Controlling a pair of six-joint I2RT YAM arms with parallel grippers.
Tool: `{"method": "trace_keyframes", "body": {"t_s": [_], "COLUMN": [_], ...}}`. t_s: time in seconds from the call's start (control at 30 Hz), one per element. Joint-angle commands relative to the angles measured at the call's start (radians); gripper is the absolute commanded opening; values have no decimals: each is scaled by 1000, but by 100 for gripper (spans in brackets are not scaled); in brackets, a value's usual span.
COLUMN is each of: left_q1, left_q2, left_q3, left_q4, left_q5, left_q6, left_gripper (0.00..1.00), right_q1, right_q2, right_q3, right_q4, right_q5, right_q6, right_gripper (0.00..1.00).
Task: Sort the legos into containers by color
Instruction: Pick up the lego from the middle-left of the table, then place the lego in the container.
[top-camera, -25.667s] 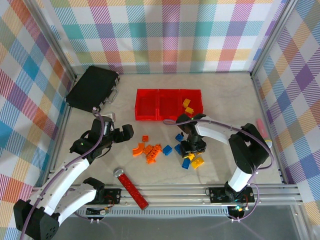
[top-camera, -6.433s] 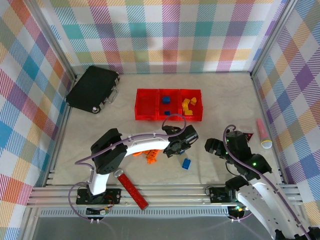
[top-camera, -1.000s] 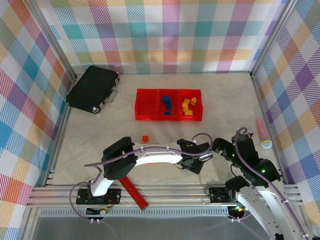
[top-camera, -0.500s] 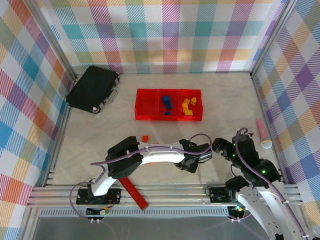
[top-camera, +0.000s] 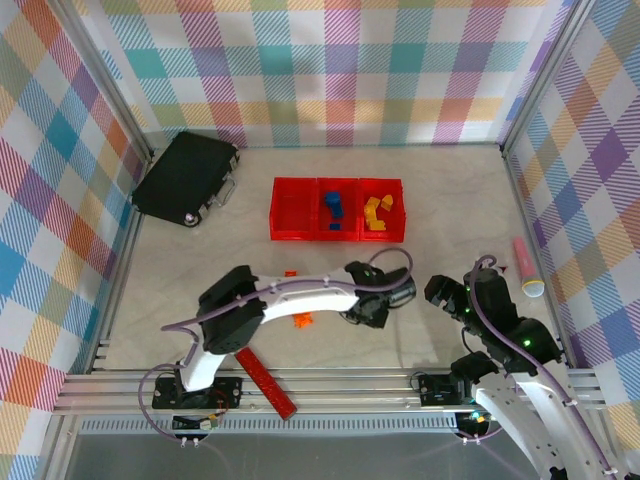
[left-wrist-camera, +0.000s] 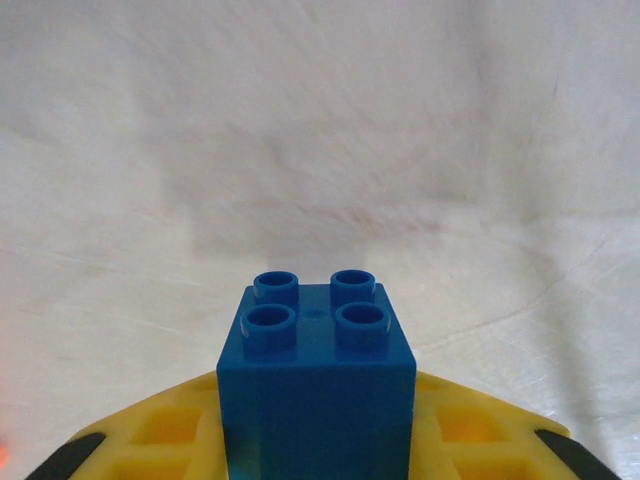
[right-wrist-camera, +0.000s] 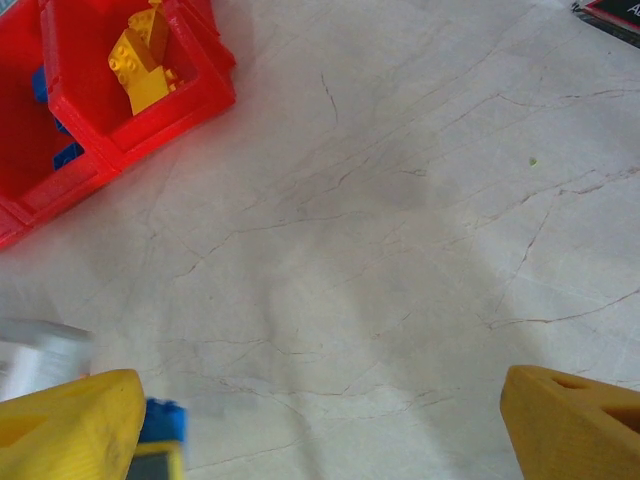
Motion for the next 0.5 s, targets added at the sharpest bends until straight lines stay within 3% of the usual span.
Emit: {"method": "trace_keyframes", "body": {"t_s": [0.0, 0.2, 0.47], "left_q1": [112, 309, 451], "left_q2": [-123, -115, 94], "left_q3": [46, 185, 469], "left_q4": [-44, -34, -27], "left_q5": [-53, -18, -9], "left_q6": [81, 221, 322], "left_gripper": [16, 17, 18], "right_q1": [-7, -7, -7], "right_q2": [29, 80, 136], "right_q3": [-11, -23, -15], "right_q4": [19, 59, 87], "right_q5": [10, -5, -14], "right_q6": [-7, -11, -36], "right_gripper": [92, 93, 93]}}
